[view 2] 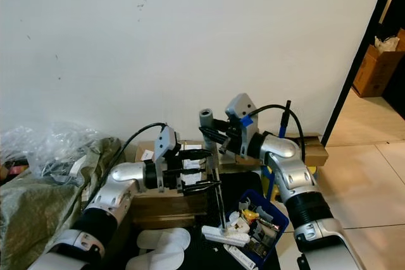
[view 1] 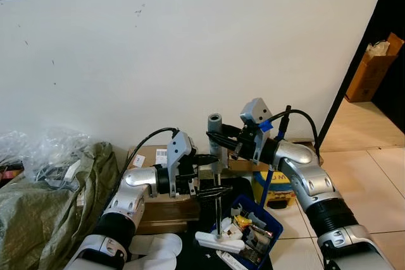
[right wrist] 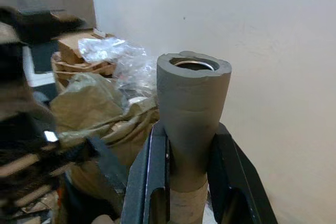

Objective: Sweep floor

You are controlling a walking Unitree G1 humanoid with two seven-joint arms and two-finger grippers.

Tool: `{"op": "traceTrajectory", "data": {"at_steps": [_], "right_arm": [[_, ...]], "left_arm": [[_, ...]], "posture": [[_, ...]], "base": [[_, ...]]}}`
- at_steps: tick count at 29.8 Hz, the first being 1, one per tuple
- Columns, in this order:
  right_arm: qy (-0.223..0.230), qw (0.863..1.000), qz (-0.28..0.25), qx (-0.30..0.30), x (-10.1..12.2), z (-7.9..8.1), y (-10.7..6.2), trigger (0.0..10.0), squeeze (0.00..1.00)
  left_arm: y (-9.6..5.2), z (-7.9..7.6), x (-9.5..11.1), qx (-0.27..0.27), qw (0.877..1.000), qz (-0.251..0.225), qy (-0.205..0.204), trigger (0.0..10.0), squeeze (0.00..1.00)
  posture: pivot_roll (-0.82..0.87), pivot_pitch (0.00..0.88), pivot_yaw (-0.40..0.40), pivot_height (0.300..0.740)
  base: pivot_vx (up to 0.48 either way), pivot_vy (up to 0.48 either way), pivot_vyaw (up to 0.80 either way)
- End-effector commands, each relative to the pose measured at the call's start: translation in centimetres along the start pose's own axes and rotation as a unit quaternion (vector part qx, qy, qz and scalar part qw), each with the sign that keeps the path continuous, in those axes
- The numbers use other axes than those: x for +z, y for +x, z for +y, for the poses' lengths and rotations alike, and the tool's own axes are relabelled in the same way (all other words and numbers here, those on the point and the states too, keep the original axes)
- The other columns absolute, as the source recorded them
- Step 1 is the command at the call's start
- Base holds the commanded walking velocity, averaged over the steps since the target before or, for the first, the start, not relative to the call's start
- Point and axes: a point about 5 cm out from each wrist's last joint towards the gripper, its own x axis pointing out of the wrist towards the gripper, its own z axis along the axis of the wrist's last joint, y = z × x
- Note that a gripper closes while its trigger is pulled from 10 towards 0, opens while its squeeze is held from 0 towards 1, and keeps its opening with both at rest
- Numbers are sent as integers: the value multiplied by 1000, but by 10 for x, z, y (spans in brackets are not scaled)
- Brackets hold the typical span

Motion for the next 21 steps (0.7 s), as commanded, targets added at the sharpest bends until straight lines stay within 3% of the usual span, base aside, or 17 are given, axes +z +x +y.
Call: {"op": "traceTrajectory", "data": {"at_steps": [1,12,21], "right_arm": [[-5,999,-32,22,16,1,1,10000,0],[14,997,-34,61,17,8,-4,10000,0],[27,993,-18,116,16,20,-8,10000,0]], "left_arm": [[-6,6,-2,30,999,12,3,10000,0],[-21,11,-11,74,997,22,-18,10000,0],[-20,11,-10,87,996,11,-21,10000,0]], "posture": [[-84,0,41,740],[-79,0,35,740],[-82,0,28,740]], "base": [[0,0,0],[0,0,0],[0,0,0]]}}
